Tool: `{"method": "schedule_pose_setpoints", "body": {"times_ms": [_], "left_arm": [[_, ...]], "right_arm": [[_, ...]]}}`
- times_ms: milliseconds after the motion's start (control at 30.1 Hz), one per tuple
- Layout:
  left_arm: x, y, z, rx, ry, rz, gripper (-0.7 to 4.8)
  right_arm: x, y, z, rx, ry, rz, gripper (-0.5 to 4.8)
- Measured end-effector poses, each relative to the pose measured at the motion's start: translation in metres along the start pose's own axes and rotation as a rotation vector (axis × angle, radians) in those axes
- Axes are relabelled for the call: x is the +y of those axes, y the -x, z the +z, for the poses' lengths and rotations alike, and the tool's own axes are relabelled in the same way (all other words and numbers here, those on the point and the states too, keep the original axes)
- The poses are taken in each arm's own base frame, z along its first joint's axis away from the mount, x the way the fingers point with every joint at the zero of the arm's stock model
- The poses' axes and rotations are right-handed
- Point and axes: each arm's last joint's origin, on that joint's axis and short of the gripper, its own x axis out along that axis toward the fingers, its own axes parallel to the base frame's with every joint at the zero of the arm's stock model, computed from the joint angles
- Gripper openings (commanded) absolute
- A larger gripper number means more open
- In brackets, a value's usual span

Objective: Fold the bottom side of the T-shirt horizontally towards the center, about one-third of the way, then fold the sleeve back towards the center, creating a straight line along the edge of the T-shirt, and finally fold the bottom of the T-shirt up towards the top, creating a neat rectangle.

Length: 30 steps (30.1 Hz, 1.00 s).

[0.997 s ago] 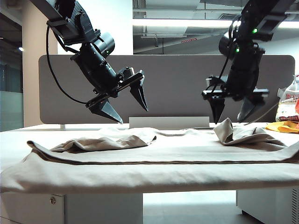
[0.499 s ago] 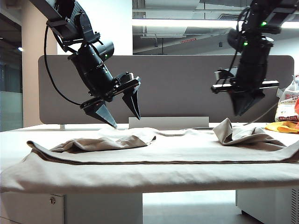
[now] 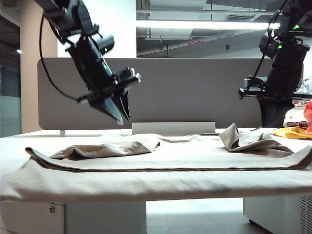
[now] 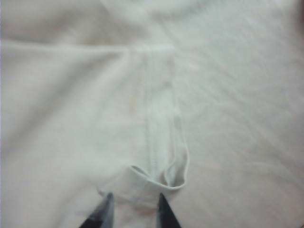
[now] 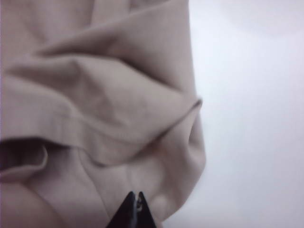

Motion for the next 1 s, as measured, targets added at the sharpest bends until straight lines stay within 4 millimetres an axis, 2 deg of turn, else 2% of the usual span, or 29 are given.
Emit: {"method": "schedule_pose_setpoints", "body": {"times_ms": [66, 166, 266, 432, 532, 731, 798, 997], "left_arm": [[-0.002, 0.012, 0.003, -0.025, -0.029, 0.058, 1.03], [-0.005, 0.030, 0.008, -0.063, -0.057, 0.138, 0.56], [-0.003, 0.045, 0.011, -0.096, -0.061, 0.165, 0.52], [0.009, 0.067, 0.015, -0.142, -0.048, 0.219, 0.52], [0.020, 0.081, 0.008, -0.155, -0.020, 0.242, 0.52], [0.017, 0.096, -0.033, -0.173, 0.036, 0.210, 0.52], [0.014, 0.099, -0.049, -0.189, 0.051, 0.192, 0.52], [0.005, 0.109, -0.100, -0.200, 0.087, 0.172, 0.53]], "right_arm": [[0.000, -0.004, -0.006, 0.021, -0.003, 0.006, -0.02], [0.000, -0.008, -0.015, 0.055, -0.003, 0.016, -0.02], [0.001, -0.005, -0.022, 0.055, -0.002, 0.022, -0.02], [0.003, 0.018, -0.035, -0.024, 0.003, 0.024, -0.02], [0.003, 0.029, -0.043, -0.061, -0.002, 0.039, -0.02], [0.006, 0.050, -0.071, -0.092, -0.021, 0.077, -0.02], [0.006, 0.053, -0.080, -0.105, -0.023, 0.088, -0.02], [0.001, 0.053, -0.125, -0.036, -0.047, 0.089, -0.02]]}}
